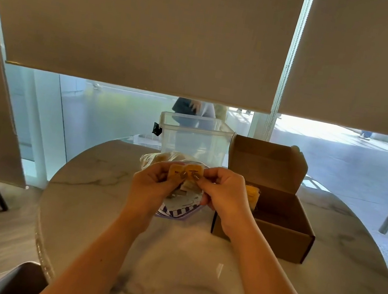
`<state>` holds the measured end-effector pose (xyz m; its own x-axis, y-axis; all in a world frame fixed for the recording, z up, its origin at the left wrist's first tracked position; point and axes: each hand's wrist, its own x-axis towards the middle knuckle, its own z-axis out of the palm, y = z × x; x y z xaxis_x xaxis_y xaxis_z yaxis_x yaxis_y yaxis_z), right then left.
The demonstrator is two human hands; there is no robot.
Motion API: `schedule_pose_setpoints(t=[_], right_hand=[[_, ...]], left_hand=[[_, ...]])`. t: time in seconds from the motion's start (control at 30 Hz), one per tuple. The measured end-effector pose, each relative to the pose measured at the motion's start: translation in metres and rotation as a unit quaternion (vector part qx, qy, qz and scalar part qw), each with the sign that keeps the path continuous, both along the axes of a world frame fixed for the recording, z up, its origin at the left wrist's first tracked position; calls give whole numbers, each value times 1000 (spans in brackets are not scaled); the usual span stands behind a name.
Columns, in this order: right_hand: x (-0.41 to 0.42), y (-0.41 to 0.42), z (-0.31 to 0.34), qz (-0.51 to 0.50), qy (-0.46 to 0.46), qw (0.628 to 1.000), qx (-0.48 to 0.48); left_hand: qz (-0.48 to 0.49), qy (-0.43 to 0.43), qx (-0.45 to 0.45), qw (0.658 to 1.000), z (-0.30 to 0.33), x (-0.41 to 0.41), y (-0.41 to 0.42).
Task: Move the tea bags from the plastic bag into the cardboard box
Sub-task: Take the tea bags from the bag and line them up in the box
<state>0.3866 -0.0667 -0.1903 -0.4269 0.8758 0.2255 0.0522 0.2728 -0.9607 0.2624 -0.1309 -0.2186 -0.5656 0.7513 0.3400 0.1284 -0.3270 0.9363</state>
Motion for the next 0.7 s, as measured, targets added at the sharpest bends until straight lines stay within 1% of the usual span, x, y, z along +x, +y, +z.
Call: schedule_pose_setpoints(t=[0.07,0.13,0.27,0.33,0.37,0.43,0.5,0.53,0.6,0.7], right_hand=[[9,1,8,17,-11,1000,-16],[22,7,18,12,5,999,-38],[56,41,24,-91,55,992,-64],[70,62,21,-115,34,989,-88],[74,73,18,-130,-4,987,-94],[78,93,10,-166,-128,973,-97],[75,104,4,-179,-274,940,-97],[72,108,0,-173,-332,923,-93],[66,111,-7,-166,-401,898,-71],[55,113,-10,-191,-437,879,-5]], left_hand=[[-2,-4,5,1000,0,0,-1],[-8,-8,7,1000,0,-1,0],[-26,-36,21,999,-1,0,1],[-32,-42,26,998,-1,1,1],[-37,-43,28,998,-1,2,1],[-48,-43,28,998,-1,1,2],[-66,-48,28,996,0,2,2],[-77,-55,30,995,0,2,1],[-86,-65,26,994,-1,0,2],[-86,-64,14,994,-3,0,2]])
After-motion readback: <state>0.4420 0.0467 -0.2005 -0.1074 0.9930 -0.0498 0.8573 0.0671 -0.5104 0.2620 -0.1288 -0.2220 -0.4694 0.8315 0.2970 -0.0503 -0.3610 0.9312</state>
